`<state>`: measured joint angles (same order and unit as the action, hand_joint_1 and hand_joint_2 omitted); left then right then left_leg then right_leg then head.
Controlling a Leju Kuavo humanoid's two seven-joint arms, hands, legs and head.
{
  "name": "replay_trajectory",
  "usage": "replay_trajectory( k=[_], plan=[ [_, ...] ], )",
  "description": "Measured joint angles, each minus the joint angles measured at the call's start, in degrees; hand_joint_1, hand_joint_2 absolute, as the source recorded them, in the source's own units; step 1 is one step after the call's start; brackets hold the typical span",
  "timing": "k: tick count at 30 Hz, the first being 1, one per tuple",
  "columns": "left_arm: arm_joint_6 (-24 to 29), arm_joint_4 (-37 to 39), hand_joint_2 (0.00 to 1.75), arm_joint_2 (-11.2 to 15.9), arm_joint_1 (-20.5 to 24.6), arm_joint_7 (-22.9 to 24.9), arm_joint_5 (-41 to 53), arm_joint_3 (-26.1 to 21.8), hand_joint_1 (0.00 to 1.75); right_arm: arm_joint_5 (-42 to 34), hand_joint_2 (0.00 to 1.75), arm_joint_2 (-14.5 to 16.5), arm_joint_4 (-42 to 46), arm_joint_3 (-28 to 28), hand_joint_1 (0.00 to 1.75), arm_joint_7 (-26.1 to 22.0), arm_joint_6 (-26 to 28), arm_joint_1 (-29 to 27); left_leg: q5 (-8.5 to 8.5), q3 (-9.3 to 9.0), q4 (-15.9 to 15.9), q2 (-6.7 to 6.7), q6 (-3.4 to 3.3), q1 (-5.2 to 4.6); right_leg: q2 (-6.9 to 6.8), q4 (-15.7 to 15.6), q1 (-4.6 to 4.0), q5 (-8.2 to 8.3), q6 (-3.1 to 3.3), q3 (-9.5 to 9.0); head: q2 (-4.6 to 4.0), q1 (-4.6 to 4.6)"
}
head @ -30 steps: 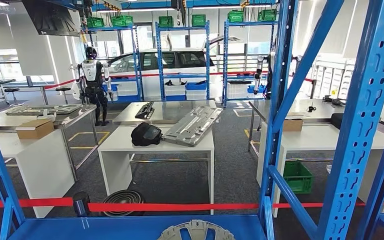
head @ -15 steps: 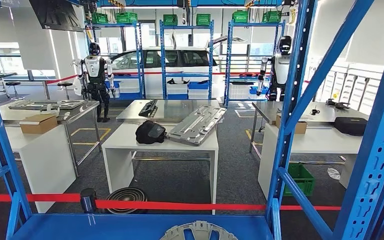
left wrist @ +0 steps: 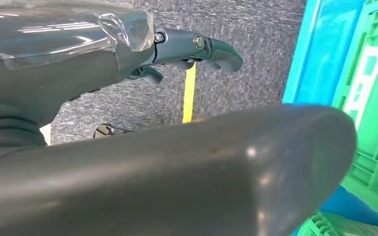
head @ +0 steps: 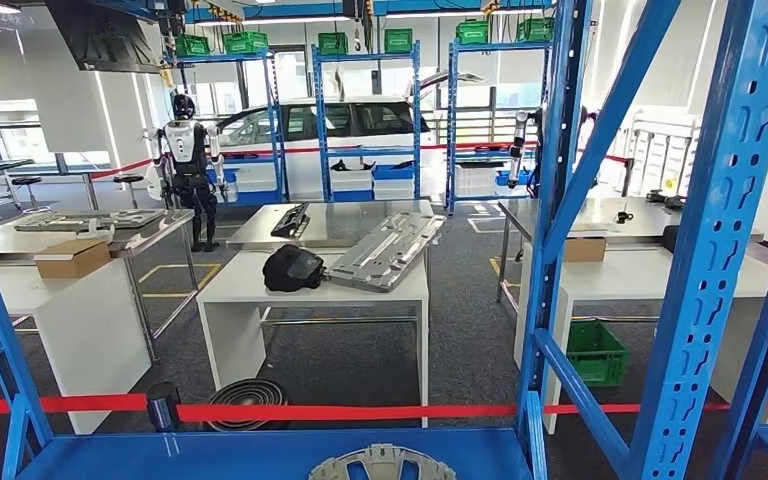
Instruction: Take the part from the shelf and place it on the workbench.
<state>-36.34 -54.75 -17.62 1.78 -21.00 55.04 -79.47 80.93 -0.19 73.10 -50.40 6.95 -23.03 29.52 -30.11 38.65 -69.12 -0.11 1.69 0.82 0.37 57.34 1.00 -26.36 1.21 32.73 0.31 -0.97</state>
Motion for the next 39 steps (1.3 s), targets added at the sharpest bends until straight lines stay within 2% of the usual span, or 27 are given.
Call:
replay_trajectory(
  k=[2,3,4,6,8,10,12,13,14,15,16,18,19,21,23,25,27,28,29,30,31,33,34,35,37,39],
  plan=[
    [-0.22,-0.01,0.87,0.06,0.03,-1.11,-0.63,0.05,0.0,-0.45,1.75,0.14,0.23,0.2,1.69,-0.04,-0.02,0.08,3.39,-4.02,8.3,0.0,-0.43,-0.13,0.15,0.02,-0.15,-0.03,-0.08,-0.03,-0.01,0.02],
    [-0.45,-0.01,1.31,0.09,0.05,-1.84,-0.92,0.13,0.0,-0.73,1.75,0.2,0.4,0.38,1.68,-0.01,-0.02,0.16,4.09,-5.32,10.9,0.0,-0.62,-0.25,0.21,0.04,-0.27,0.0,-0.23,0.11,-0.01,0.01],
    [-0.69,-0.04,1.75,0.12,0.05,-2.55,-1.11,0.24,0.0,-1.03,1.75,0.23,0.58,0.64,1.68,0.02,-0.04,0.24,4.15,-5.84,12.04,-0.01,-0.8,-0.39,0.24,0.04,-0.35,0.05,-0.43,0.3,-0.01,0.03],
    [-0.93,-0.15,1.75,0.13,-0.04,-3.47,-1.13,0.57,0.0,-1.65,1.75,0.22,1.04,1.31,1.68,0.1,-0.08,0.33,4.24,-5.98,12.41,-0.02,-1.28,-0.48,0.25,-0.08,-0.44,0.21,-1.01,0.51,0.0,0.03],
    [-1.06,-0.26,1.75,0.11,-0.15,-3.76,-1.04,0.93,0.0,-2.22,1.75,0.14,1.64,2.3,1.68,0.15,-0.13,0.49,4.73,-6.21,13.12,0.04,-2.11,-0.25,0.17,1.21,-0.5,-0.63,-1.3,1.24,0.0,0.1],
    [-1.21,-0.3,1.75,0.02,-0.14,-3.84,-0.98,1.21,0.0,-2.58,1.75,-0.01,2.0,3.14,1.68,0.17,-0.22,0.76,5.08,-6.29,13.57,0.1,-2.68,-0.11,0.12,7.27,-0.49,-3.44,-1.03,4.18,-0.01,0.22],
    [-1.29,-0.31,1.75,-0.1,-0.19,-3.85,-0.93,1.31,0.0,-2.69,1.75,-0.25,2.05,3.52,1.68,0.16,-0.37,0.81,5.13,-6.15,13.55,0.08,-2.8,-0.15,0.12,15.16,-0.44,-6.25,-0.93,7.92,0.0,0.3],
    [-1.3,-0.31,1.75,-0.14,-0.23,-3.85,-0.93,1.31,0.0,-2.72,1.75,-0.36,2.05,3.62,1.68,0.16,-0.43,0.73,5.12,-6.14,13.52,0.06,-2.81,-0.17,0.11,16.79,-0.42,-6.55,-1.19,8.68,0.0,0.32],
    [-1.31,-0.31,1.75,-0.17,-0.26,-3.85,-0.92,1.33,0.0,-2.74,1.75,-0.44,2.06,3.7,1.68,0.16,-0.46,0.67,5.12,-6.15,13.47,0.01,-2.79,-0.18,0.09,16.26,-0.37,-6.02,-1.59,8.41,0.0,0.33],
    [-1.31,-0.31,1.75,-0.2,-0.28,-3.85,-0.92,1.37,0.0,-2.85,1.75,-0.48,2.12,3.8,1.68,0.21,-0.4,0.63,5.07,-6.16,13.37,-0.05,-2.73,-0.18,0.05,13.27,-0.29,-4.66,-2.07,6.93,0.0,0.34],
    [-1.31,-0.31,1.75,-0.22,-0.28,-3.85,-0.93,1.43,0.0,-3.08,1.75,-0.49,2.25,4.0,1.68,0.32,-0.25,0.62,4.98,-6.14,13.19,-0.14,-2.58,-0.19,-0.01,8.88,-0.19,-2.99,-2.49,4.73,0.0,0.37],
    [-1.3,-0.31,1.75,-0.26,-0.27,-3.91,-1.08,1.55,0.0,-4.37,1.75,-0.45,2.76,4.76,1.68,0.63,0.45,0.6,4.66,-5.82,12.55,-0.27,-2.07,-0.45,-0.08,1.97,-0.17,-0.74,-2.47,1.21,0.0,0.36],
    [-1.32,-0.31,1.75,-0.27,-0.3,-4.0,-1.26,1.57,0.0,-5.7,1.75,-0.43,3.18,5.44,1.68,0.69,0.97,0.51,4.58,-5.63,12.32,-0.3,-1.8,-0.54,-0.09,0.56,-0.26,-0.38,-2.16,0.55,-0.01,0.35],
    [-1.45,-0.34,1.75,-0.28,-0.43,-4.17,-1.62,1.55,0.0,-10.87,1.75,-0.33,4.42,7.59,1.68,0.04,1.97,0.19,4.61,-5.4,12.18,-0.31,-1.36,-0.51,-0.06,0.34,-0.37,-0.23,-1.4,0.62,0.0,0.3],
    [-1.71,-0.57,1.75,-0.32,-0.59,-4.16,-1.89,1.49,0.0,-21.05,1.75,0.01,6.06,10.96,1.68,-2.25,2.88,-0.23,3.77,-4.84,11.22,-0.26,-0.83,-0.32,-0.06,0.19,-0.1,-0.07,-0.78,0.53,0.0,0.27],
    [-1.97,-0.78,1.75,-0.33,-0.64,-4.04,-2.07,1.35,0.0,-33.24,1.75,0.62,7.57,14.66,1.68,-5.35,3.98,-0.57,0.92,-2.59,6.34,-0.15,-0.3,-0.12,-0.07,0.08,0.16,-0.04,-0.32,0.36,0.0,0.16],
    [-2.09,-0.8,1.75,-0.3,-0.64,-3.87,-2.11,1.18,0.0,-43.99,1.75,1.02,8.61,17.73,1.68,-7.93,4.82,-0.98,-2.09,0.93,-1.11,-0.05,0.05,0.03,-0.08,0.1,0.08,-0.11,-0.14,0.31,0.0,0.07],
    [-2.15,-0.81,1.75,-0.28,-0.67,-3.78,-2.13,1.09,0.0,-50.23,1.75,1.11,9.14,19.31,1.68,-9.28,4.94,-1.38,-2.5,2.15,-3.4,-0.01,0.13,0.09,-0.08,0.12,0.03,-0.14,-0.11,0.29,0.0,0.07],
    [-2.28,-0.81,1.75,-0.28,-0.73,-3.73,-2.15,1.03,0.0,-56.81,1.75,1.21,9.73,20.82,1.68,-10.65,4.84,-1.89,-1.87,2.43,-3.63,0.01,0.14,0.13,-0.07,0.14,-0.01,-0.18,-0.1,0.26,0.0,0.05],
    [-2.55,-0.92,1.75,-0.3,-0.78,-3.69,-2.19,0.98,0.0,-64.34,1.75,1.35,10.64,22.42,1.68,-12.1,4.62,-2.43,-0.26,1.61,-1.61,0.03,0.06,0.17,-0.02,0.16,-0.04,-0.22,-0.08,0.2,0.0,0.04],
    [-2.95,-1.17,1.75,-0.37,-0.84,-3.68,-2.26,0.92,0.0,-71.59,1.75,1.49,11.82,23.9,1.68,-13.41,4.38,-2.91,1.91,-0.05,2.1,0.03,-0.09,0.19,0.03,0.17,-0.05,-0.28,-0.12,0.11,0.0,0.02],
    [-3.83,-2.05,1.75,-0.63,-0.86,-3.69,-2.51,0.77,0.0,-82.36,1.75,1.61,14.45,26.13,1.68,-14.92,4.05,-3.42,4.63,-3.43,9.0,-0.02,-0.45,0.01,0.09,0.18,-0.26,-0.39,-0.32,0.16,-0.01,0.03],
    [-4.13,-2.46,1.75,-0.8,-0.87,-3.7,-2.64,0.69,0.0,-85.18,1.75,1.6,15.46,26.81,1.68,-15.22,4.0,-3.52,4.99,-4.35,10.86,-0.05,-0.61,-0.11,0.09,0.19,-0.37,-0.41,-0.48,0.27,-0.02,0.04],
    [-4.28,-2.86,1.75,-0.96,-0.89,-3.69,-2.77,0.6,0.0,-87.54,1.75,1.58,16.43,27.46,1.68,-15.47,3.84,-3.67,4.74,-4.63,11.44,-0.07,-0.76,-0.26,0.08,0.19,-0.47,-0.36,-0.65,0.45,-0.02,0.03],
    [-4.35,-3.56,1.75,-1.19,-1.05,-3.58,-3.24,0.41,0.0,-91.85,1.75,1.54,18.36,28.57,1.68,-16.0,3.27,-4.41,4.67,-4.56,11.71,-0.12,-1.13,-0.41,0.03,0.05,-0.46,-0.21,-1.09,0.57,-0.01,0.01],
    [-4.29,-4.38,1.75,-1.44,-1.35,-3.23,-4.23,0.22,0.0,-97.55,1.75,1.49,21.14,29.62,1.68,-16.64,2.4,-5.33,4.91,-4.72,12.16,-0.1,-1.8,-0.19,-0.03,0.43,-0.43,-0.56,-1.54,0.9,0.0,0.05]
  ],
)
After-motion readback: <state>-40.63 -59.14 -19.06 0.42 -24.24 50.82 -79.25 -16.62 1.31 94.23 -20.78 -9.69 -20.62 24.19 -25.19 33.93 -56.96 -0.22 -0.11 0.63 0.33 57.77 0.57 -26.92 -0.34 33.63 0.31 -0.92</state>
